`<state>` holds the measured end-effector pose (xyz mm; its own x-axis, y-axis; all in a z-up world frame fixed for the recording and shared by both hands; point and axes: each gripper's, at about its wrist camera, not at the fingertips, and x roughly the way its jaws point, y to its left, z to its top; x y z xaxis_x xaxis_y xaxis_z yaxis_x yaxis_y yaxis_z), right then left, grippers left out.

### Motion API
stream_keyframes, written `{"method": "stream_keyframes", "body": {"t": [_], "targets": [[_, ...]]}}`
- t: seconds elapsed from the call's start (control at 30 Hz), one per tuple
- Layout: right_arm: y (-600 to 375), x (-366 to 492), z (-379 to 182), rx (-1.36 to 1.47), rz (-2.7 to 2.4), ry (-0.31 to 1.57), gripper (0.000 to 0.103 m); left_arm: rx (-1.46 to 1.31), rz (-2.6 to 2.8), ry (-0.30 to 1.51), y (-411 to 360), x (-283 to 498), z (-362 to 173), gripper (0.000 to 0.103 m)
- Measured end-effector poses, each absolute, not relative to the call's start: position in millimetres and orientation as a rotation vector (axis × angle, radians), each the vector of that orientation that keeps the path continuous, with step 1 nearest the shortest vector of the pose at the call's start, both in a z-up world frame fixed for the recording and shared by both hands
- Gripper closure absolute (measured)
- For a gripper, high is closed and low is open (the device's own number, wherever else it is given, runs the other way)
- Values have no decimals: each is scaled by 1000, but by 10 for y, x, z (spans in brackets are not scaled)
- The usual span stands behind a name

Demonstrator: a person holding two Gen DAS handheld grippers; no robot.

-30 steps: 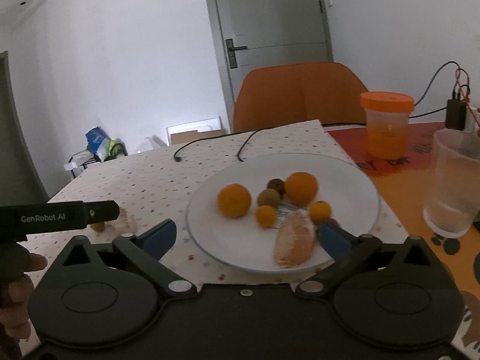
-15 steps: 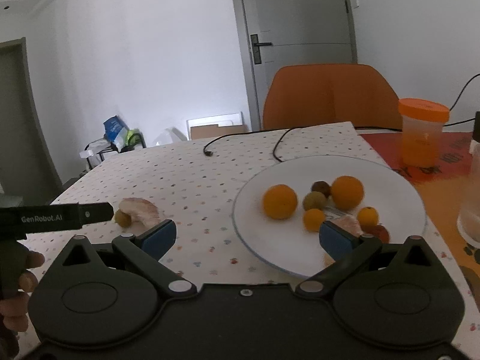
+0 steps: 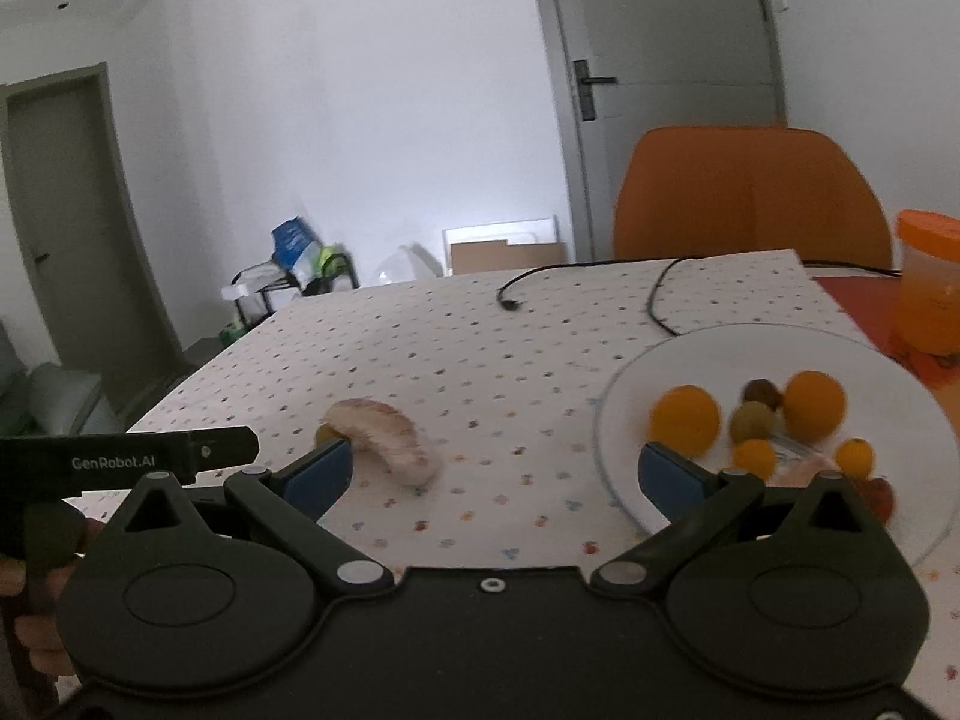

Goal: Organize fruits
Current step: 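Move both tools back toward the last kiwi and pale bread piece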

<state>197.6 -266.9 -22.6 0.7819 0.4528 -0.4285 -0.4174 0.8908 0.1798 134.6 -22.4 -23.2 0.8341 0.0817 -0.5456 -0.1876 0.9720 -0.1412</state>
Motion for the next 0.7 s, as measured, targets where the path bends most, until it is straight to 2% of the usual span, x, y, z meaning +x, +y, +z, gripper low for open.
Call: {"method": "stream_keyframes", "body": {"t": [0.37, 0.63, 0.7], "targets": [[-2457, 2082, -218, 41, 510, 501, 1, -221, 137, 558, -60, 1301, -248, 2], [-2335, 2204, -217, 16, 530, 522, 14, -233, 138, 548, 20, 1306, -275, 2], [-2293, 2243, -229, 9, 539, 531, 20, -238, 140, 549, 46, 1318, -288, 2]]}}
